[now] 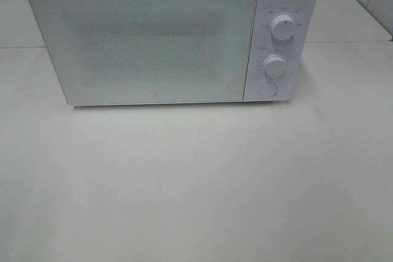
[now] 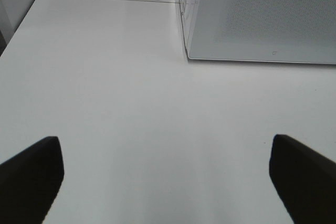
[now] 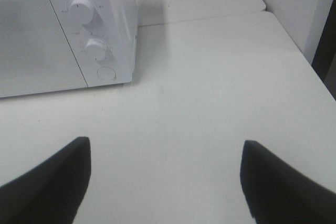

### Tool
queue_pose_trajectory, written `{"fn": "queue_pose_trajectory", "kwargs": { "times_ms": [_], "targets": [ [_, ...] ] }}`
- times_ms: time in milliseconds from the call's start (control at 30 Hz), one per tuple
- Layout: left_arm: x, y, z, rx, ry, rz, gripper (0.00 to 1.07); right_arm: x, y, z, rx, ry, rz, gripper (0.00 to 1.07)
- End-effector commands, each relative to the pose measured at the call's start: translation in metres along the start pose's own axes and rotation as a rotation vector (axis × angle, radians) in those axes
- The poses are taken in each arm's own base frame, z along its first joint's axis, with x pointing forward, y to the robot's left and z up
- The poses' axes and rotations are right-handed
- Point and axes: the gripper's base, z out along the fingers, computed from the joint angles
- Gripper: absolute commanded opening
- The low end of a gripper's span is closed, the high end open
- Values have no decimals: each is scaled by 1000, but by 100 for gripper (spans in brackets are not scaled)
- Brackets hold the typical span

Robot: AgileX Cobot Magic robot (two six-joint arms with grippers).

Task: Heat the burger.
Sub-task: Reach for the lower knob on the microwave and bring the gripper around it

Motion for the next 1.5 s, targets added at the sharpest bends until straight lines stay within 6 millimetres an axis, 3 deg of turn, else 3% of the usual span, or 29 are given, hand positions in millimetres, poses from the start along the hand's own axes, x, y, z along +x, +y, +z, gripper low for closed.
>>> {"fn": "queue_pose_trajectory", "kwargs": {
  "times_ms": [33, 233, 833, 1233, 1500],
  "targets": [
    [4, -3, -2, 32, -14, 26, 101, -11, 1, 5, 3, -38, -15, 76],
    [4, -3, -2, 32, -14, 26, 101, -21, 4, 35, -7, -135, -50, 76],
    [4, -3, -2, 32, -14, 24, 101, -18, 14, 102, -84, -292, -136, 76],
    [4, -3, -2, 32, -14, 24, 101, -18, 23, 150, -149, -304, -129, 76],
    [4, -3, -2, 32, -14, 24, 101, -6, 24, 191, -156, -257, -129, 75]
  ]
}}
